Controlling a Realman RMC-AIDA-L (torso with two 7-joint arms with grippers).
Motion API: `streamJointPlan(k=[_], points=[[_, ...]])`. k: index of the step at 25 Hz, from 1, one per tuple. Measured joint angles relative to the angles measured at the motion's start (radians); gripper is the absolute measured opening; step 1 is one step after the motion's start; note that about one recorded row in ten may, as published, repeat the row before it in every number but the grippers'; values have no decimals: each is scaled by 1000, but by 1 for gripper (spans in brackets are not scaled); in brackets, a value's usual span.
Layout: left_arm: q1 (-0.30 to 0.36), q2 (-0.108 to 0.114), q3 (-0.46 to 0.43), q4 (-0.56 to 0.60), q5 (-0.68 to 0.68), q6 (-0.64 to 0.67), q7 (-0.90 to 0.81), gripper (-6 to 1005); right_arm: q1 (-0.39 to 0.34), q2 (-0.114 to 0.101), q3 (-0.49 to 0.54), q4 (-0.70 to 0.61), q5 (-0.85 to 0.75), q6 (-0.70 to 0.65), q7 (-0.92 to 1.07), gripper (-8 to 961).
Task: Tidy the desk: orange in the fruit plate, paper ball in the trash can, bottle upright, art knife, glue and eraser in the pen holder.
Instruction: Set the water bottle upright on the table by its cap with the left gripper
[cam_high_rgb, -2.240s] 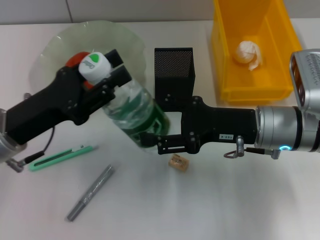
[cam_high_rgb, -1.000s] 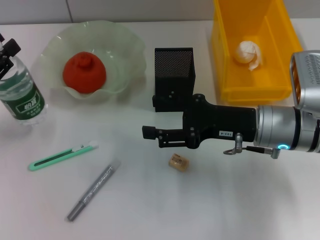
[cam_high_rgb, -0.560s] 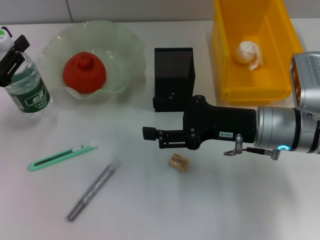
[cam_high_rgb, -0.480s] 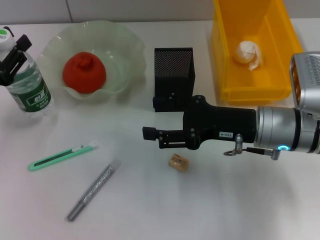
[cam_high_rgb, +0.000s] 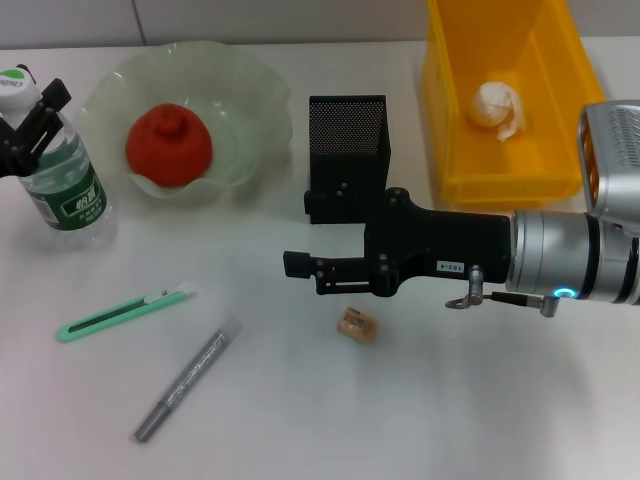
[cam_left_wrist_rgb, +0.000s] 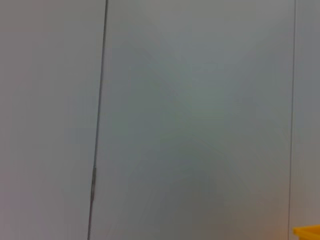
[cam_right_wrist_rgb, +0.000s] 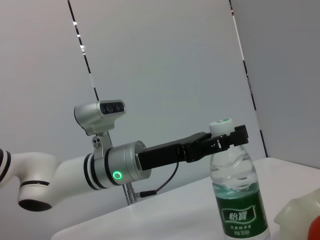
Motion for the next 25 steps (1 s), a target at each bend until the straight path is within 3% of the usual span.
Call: streamJointPlan(k=[25], points=[[-2,0,0,-12,0,-39,-9,480,3,0,-12,1,0,5,-2,841]])
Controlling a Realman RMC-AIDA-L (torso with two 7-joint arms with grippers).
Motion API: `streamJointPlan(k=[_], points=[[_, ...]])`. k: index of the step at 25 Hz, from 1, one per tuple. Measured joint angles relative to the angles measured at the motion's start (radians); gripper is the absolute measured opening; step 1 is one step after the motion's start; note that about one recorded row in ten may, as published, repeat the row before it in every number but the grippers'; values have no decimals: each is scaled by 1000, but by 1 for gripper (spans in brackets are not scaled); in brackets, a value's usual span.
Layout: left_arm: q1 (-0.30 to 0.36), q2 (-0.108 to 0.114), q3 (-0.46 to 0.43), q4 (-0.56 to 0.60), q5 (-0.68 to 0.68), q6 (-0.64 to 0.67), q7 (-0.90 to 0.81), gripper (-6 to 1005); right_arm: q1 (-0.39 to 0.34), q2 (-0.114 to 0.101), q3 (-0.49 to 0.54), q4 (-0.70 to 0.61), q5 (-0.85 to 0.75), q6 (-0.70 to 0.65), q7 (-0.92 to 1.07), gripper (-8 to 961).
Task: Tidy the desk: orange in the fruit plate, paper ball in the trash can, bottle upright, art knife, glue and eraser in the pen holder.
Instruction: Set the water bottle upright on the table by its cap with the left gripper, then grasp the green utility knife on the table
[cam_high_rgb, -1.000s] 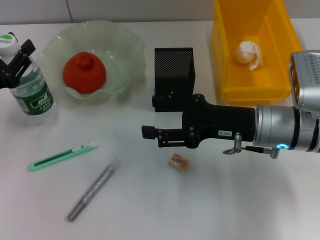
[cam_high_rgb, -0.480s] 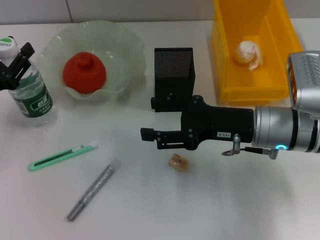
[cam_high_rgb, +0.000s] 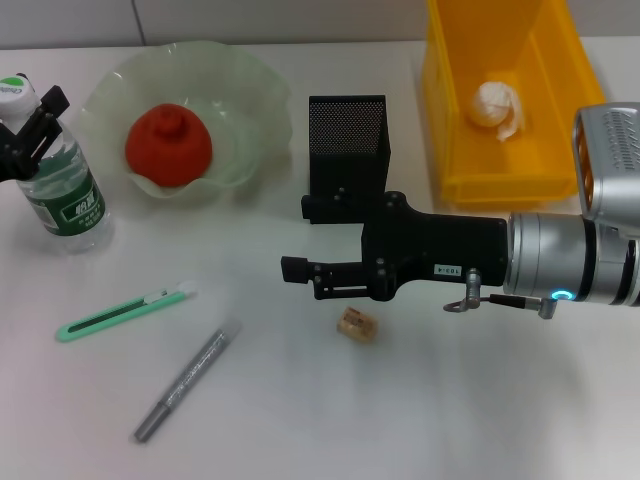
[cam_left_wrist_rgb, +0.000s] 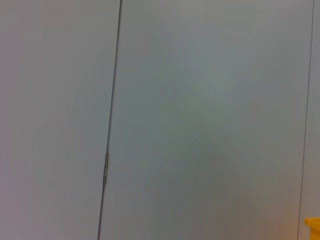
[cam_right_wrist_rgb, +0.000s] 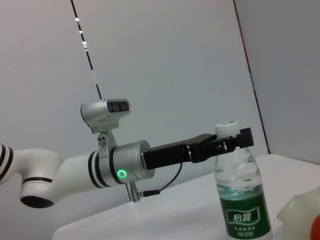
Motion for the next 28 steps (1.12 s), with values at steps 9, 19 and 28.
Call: streamJointPlan(k=[9,19,28], points=[[0,0,0,0,0,0,-4,488,0,0,-8,0,1,0,0,841],[0,0,0,3,-3,16,-8,695,0,0,-11,0,1,1,0,841],[16,6,-1,34,-41,100,-49,730,0,0,-11,0,1,2,0,840]])
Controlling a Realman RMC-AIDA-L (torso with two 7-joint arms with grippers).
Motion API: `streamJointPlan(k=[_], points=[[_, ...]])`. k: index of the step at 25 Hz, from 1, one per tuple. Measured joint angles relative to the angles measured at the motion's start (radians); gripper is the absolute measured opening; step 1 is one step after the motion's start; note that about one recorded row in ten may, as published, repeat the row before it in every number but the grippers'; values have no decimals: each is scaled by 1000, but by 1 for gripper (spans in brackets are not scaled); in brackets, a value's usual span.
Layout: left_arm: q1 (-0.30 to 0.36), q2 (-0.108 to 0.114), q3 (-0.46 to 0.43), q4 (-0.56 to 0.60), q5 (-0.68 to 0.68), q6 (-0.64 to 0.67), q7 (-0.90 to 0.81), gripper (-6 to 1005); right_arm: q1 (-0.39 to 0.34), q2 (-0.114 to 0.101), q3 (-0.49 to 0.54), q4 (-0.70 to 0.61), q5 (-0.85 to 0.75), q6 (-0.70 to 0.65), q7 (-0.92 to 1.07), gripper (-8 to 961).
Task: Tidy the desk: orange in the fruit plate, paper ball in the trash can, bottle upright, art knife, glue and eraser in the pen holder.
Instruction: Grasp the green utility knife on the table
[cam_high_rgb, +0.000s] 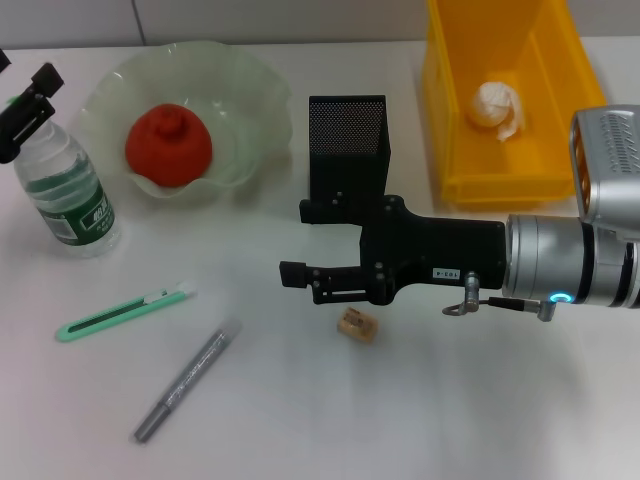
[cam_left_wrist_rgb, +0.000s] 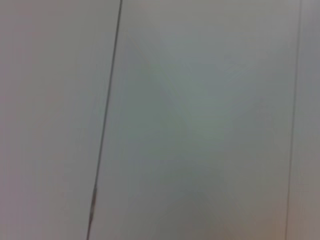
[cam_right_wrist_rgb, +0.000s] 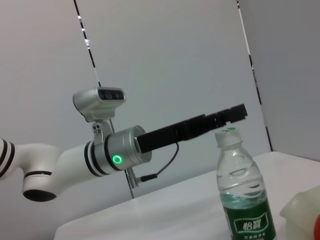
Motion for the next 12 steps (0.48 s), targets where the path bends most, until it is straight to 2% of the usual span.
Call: streamJointPlan(k=[4,12], points=[[20,-6,-2,51,-18,53,-34,752,0,0,0,0,0,0,0,840],[28,0,0,99,-24,142,-101,796,0,0,0,-2,19,-5,-3,841]])
